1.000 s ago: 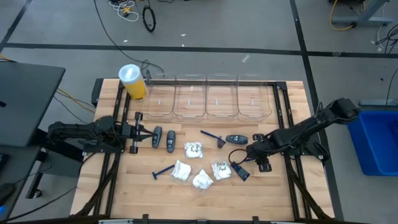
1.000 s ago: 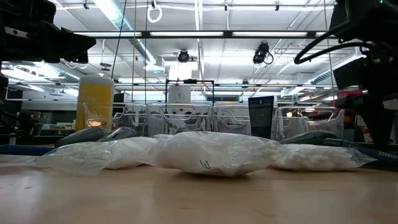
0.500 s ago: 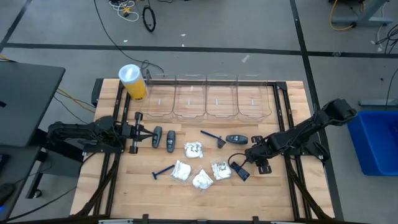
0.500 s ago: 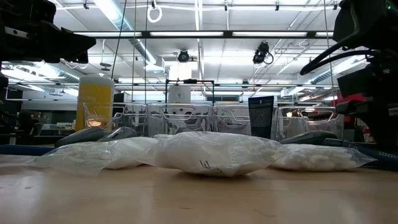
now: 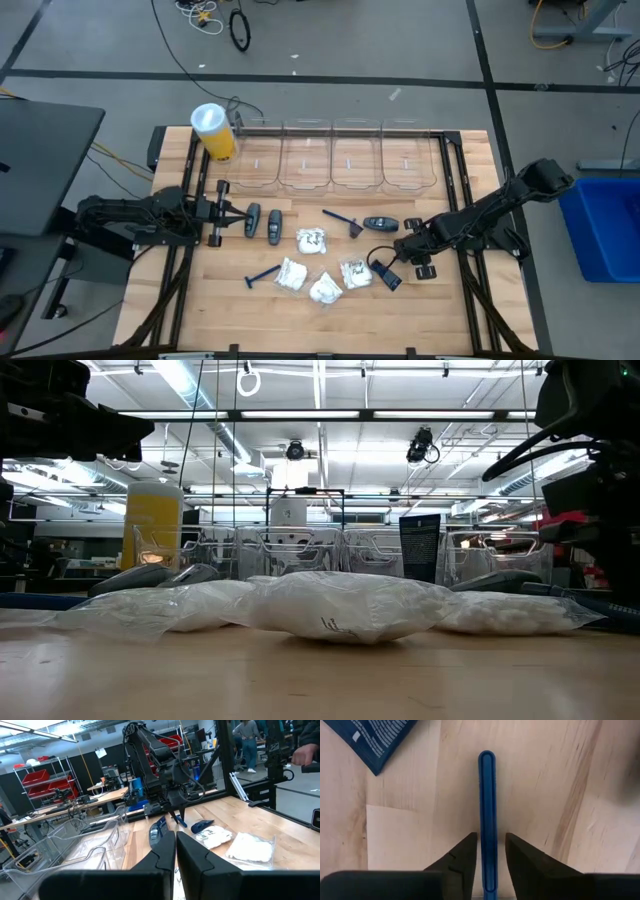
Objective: Pick & Place Travel size toiletries
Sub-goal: Put the blue razor into the right transparent bin
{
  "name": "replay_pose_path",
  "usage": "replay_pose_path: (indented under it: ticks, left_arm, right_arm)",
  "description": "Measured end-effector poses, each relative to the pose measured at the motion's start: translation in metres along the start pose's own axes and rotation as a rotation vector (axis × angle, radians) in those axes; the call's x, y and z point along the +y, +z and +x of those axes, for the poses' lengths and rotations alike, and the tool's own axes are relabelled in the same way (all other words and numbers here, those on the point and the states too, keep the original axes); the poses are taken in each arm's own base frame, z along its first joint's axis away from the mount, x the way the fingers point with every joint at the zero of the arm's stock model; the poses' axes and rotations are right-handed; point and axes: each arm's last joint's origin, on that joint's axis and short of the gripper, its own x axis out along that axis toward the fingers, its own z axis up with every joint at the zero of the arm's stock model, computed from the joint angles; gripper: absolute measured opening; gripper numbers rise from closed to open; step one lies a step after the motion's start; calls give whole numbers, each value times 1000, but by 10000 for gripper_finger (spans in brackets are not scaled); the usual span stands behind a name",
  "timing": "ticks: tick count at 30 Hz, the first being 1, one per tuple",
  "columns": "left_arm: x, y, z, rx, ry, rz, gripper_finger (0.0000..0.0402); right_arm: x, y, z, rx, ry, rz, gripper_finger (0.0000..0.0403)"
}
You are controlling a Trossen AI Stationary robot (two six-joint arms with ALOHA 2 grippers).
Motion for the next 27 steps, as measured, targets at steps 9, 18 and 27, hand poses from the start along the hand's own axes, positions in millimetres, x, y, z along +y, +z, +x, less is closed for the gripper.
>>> replay_pose_path:
  ticks: [9, 18, 27]
  left_arm:
    - [0, 0, 0, 0, 0, 0, 24]
    - [0, 0, 0, 0, 0, 0, 24]
    - [0, 0, 0, 0, 0, 0, 24]
  right_arm:
    - [0, 0, 0, 5, 2, 4, 85]
    - [0, 0, 0, 6, 2, 4, 66]
    - [0, -1, 0, 7, 3, 4, 47]
